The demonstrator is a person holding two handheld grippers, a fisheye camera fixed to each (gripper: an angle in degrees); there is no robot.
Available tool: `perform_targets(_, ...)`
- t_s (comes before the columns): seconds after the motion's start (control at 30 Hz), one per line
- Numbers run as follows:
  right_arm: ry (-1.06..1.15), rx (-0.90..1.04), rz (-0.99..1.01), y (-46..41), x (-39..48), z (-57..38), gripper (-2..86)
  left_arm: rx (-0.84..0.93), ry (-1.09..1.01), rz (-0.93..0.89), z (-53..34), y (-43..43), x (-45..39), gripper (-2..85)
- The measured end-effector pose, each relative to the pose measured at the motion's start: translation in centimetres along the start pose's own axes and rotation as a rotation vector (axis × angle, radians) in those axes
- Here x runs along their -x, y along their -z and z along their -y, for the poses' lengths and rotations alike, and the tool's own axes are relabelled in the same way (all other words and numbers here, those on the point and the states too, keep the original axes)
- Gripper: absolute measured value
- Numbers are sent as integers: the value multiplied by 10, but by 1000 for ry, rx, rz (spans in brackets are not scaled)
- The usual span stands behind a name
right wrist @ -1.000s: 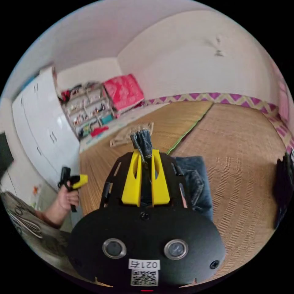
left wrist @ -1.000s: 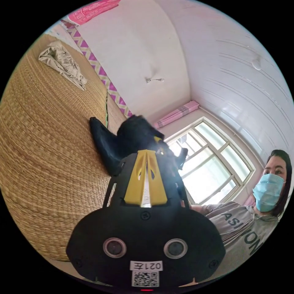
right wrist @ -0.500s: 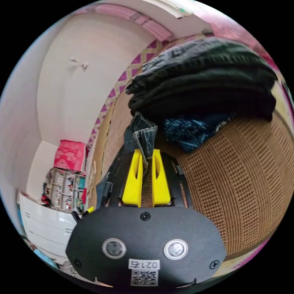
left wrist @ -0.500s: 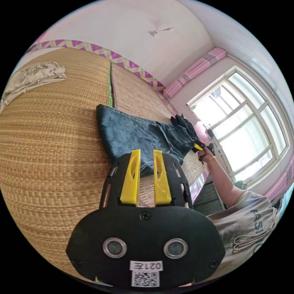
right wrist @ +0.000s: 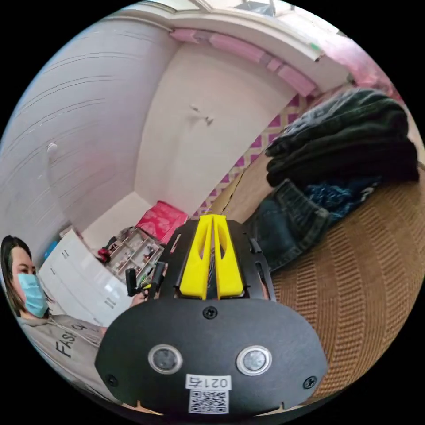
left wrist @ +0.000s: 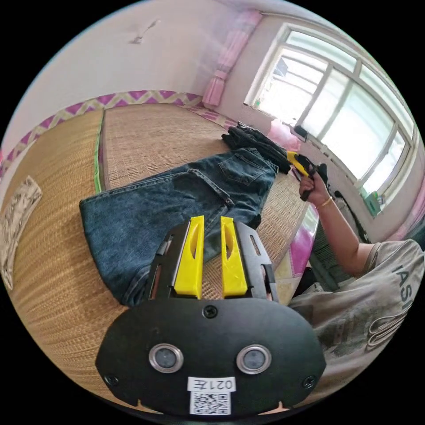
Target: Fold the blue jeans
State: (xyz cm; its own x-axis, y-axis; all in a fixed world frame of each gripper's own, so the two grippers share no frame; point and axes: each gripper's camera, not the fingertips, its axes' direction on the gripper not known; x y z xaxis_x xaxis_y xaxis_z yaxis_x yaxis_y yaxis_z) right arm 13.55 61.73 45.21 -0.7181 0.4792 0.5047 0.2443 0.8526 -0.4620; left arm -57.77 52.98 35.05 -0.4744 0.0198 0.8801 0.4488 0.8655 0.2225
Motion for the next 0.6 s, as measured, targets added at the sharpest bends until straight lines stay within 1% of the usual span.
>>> perform_targets(0.07, -44, 83, -96, -36, -11, -3, -5, 11, -21, -2, 16, -8, -19, 57)
perform_targets(0.13, -98, 203, -417, -73, -38, -17, -7, 23, -22, 12, 27, -15, -33, 48)
perform_targets(0.23, -151, 171, -334, -72, -54, -27, -7, 29, -43, 123, 40, -19, -54, 8)
perform_targets(0.3, -147, 172, -343, -75, -53, -32, -8, 28, -79, 222, 51, -23, -71, -5)
perform_targets(0.37, -140, 177, -364, -79, -50, -36, -8, 24, -100, 243, 60, -29, -82, -7)
perform_targets(0.43, -139, 182, -374, -83, -48, -41, -8, 58, -115, 242, 73, -43, -92, -8)
perform_targets(0.6, -136, 184, -386, -91, -42, -51, -8, 184, -130, 259, 106, -96, -114, 5)
